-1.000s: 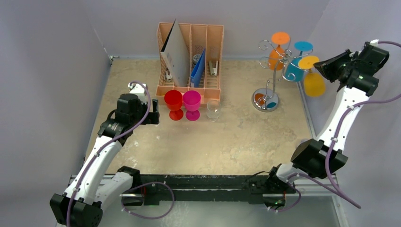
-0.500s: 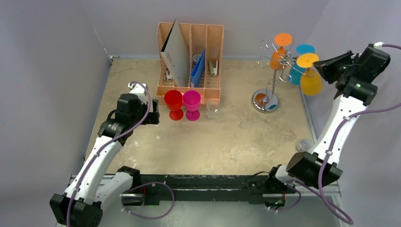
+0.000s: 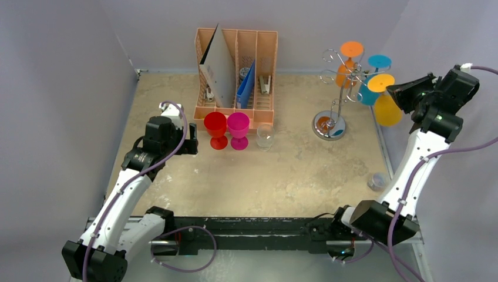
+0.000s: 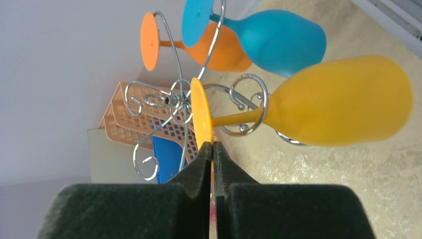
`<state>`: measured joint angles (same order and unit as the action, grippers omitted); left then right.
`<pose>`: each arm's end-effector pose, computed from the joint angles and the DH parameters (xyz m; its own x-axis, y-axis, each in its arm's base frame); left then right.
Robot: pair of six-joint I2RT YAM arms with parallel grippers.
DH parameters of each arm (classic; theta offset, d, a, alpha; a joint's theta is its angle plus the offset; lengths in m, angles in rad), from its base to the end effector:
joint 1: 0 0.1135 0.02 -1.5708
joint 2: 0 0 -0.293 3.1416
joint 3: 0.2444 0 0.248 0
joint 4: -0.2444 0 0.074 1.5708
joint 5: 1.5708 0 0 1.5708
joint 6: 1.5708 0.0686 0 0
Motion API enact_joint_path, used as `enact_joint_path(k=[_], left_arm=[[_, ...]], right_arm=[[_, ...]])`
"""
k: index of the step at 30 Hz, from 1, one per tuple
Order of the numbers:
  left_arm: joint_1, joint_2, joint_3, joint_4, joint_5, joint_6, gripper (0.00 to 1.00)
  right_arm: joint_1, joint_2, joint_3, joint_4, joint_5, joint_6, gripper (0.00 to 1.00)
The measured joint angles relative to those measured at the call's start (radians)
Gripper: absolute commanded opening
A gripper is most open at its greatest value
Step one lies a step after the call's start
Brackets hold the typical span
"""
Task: Take the wine glass off the wine glass rack
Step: Pick up the wine glass from the wine rack.
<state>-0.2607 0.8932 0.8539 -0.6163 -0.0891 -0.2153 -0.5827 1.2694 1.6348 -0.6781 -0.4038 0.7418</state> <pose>0.1870 -0.0436 0.3055 -0.6157 -0.0560 -0.7860 0.0584 0.9915 -0.1164 0.2376 -0.1243 0.4932 -0.0584 0.7826 -0.6198 0.3165 0.6034 0.7320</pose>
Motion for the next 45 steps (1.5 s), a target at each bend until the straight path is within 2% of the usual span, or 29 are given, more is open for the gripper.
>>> enact_joint_path(k=[11,26,35,45], left_arm=[[0.000,0.000,0.000,0.000,0.002,0.002,0.99],[0.000,0.001,0.000,0.000,0.004,0.002,0.99],[0.000,0.002,0.000,0.000,0.004,0.002,0.99],[0.001,0.004,0.000,0.000,0.004,0.002,0.99]], right_arm=[[0.000,-0.080,-0.139,0.034,-0.043,0.055,0.00],[0.008,0.012,-0.124,0.131,-0.049,0.098,0.00],[0.023,0.053,-0.092,0.189,-0.002,0.108,0.00],[0.055,0.032,-0.090,0.185,0.121,0.081,0.00]])
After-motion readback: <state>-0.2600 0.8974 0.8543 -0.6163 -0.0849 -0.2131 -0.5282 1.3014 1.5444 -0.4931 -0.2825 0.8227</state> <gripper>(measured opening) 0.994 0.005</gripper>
